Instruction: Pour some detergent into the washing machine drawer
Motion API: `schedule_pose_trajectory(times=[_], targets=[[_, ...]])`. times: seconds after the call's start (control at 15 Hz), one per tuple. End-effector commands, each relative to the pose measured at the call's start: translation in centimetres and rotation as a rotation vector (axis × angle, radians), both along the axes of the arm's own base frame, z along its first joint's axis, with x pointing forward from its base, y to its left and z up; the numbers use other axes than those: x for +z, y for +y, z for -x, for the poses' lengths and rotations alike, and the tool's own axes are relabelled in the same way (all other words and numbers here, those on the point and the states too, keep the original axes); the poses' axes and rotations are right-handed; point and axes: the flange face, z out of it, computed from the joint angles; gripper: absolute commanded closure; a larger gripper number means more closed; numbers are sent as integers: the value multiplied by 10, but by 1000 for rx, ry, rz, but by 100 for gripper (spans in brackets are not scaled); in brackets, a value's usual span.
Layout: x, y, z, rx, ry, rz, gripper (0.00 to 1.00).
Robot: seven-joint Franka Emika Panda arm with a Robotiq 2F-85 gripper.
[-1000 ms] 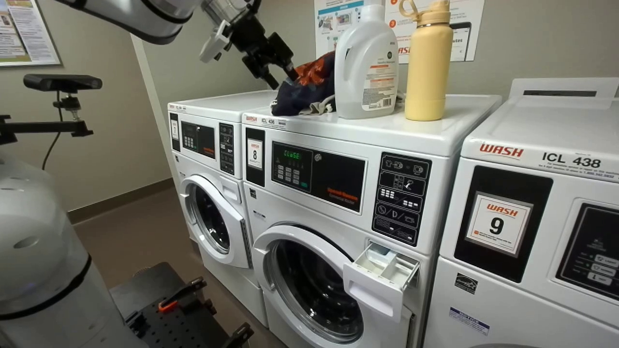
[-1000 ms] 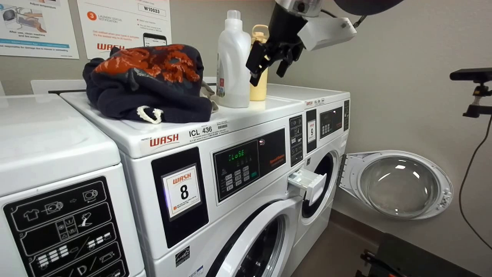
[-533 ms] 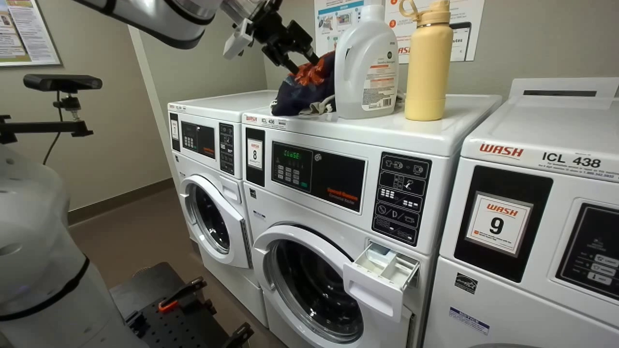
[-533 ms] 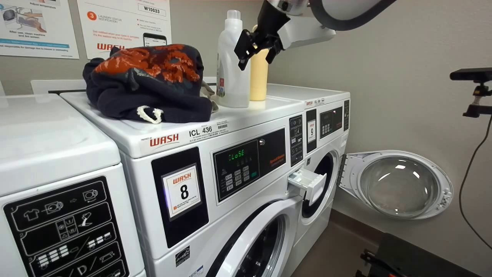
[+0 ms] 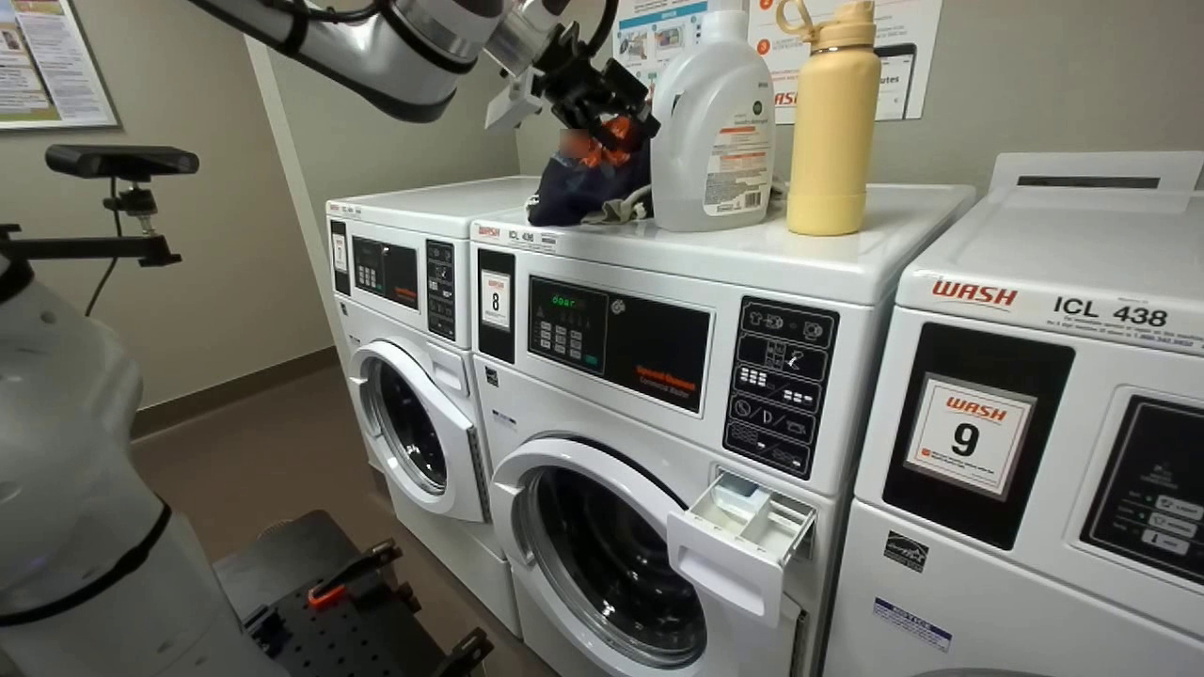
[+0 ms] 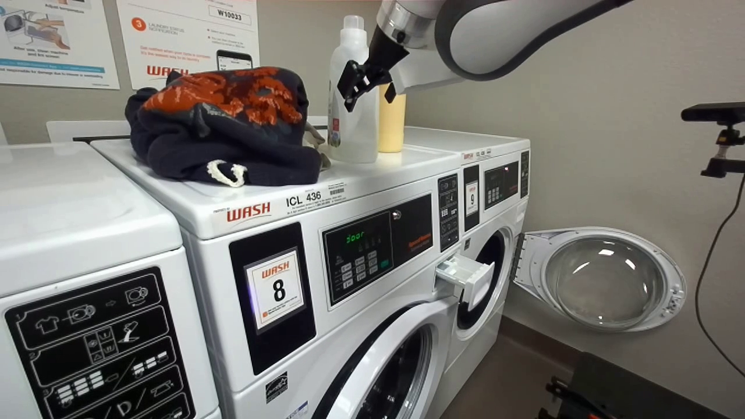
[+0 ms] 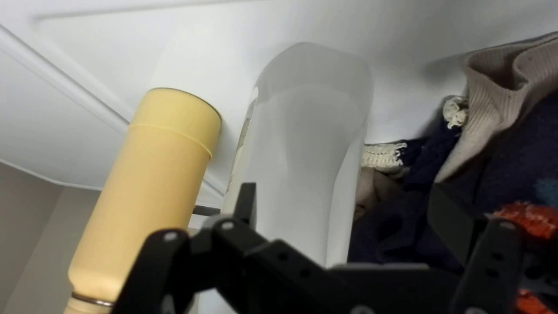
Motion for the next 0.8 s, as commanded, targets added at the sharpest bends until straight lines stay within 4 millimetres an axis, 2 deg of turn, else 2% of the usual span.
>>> schedule_pose_trajectory(times=[0.0,0.4,0.73], targets=[[-3,-4,-23,-13,-30,-10,0],[-3,-9,-38,-4,-30,-50,0],[-2,-23,-44,88,-42,-151,0]])
